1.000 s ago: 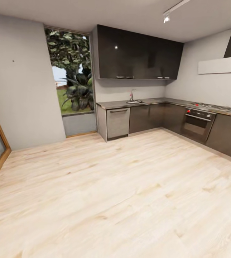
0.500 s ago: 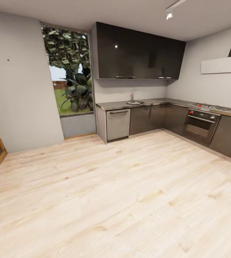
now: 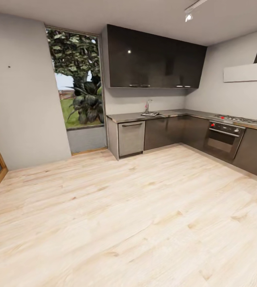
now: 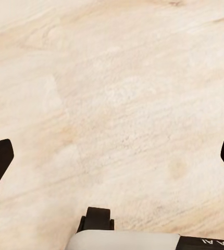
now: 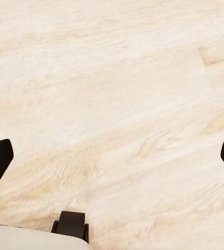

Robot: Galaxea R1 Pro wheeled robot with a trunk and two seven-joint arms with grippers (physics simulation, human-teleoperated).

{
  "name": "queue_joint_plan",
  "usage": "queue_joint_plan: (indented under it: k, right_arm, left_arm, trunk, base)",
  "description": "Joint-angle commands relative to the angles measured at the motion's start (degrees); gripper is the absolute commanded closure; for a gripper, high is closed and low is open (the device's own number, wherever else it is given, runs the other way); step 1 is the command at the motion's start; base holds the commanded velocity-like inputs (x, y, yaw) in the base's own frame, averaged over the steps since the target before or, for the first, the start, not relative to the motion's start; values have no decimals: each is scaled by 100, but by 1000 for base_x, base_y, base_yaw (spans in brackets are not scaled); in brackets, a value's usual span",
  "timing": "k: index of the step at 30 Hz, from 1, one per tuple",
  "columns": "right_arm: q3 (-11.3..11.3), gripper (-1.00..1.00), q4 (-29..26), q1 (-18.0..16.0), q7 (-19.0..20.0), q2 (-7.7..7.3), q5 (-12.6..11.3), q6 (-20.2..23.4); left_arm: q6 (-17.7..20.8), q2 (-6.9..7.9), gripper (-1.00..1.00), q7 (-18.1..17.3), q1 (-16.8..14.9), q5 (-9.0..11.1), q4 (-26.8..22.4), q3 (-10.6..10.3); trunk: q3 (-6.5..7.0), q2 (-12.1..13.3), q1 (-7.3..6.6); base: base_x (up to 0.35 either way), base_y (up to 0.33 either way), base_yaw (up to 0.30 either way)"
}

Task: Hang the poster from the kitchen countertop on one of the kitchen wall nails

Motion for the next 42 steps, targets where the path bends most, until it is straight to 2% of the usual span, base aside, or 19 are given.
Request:
queue_joint_plan:
  k: [1, 5, 7, 11, 15, 34, 42]
  right_arm:
    - [-2, -100, 4, -3, -4, -1, 34, -16]
    - [-19, -100, 4, -3, -2, -111, 23, -17]
    - [-25, -100, 4, -3, -1, -145, 20, -17]
    - [-28, -100, 4, -3, -1, -162, 19, -17]
    - [-36, -100, 4, -3, -3, -174, 18, -17]
    - [-38, -100, 4, -3, -1, -171, 17, -17]
    - [-24, -100, 4, -3, -1, -168, 18, -17]
  left_arm:
    - [-8, -5, -100, -2, 2, -1, -7, 18]
    - [-138, 11, -100, -2, 2, -6, -29, 42]
    - [-202, 77, -100, -2, 2, -8, -65, 49]
    - [-424, 206, -100, -2, 2, -9, -137, 53]
    - [-435, 254, -100, -2, 2, -10, -157, 59]
    - [-430, 269, -100, -19, 2, 1, -163, 71]
    - [-429, 270, -100, -20, 2, 7, -160, 80]
  trunk:
    - [-5, -3, 0]
    - [-5, -3, 0]
    - [-5, -3, 0]
    - [-5, -3, 0]
    - [-5, -3, 0]
    - [-5, -3, 0]
    - [0, -3, 0]
  base:
    - [0, 0, 0]
    - [0, 0, 0]
    - [23, 10, 0]
    - [141, 76, 0]
    - [283, 76, 0]
    - [331, 7, -1]
    - [338, 0, -149]
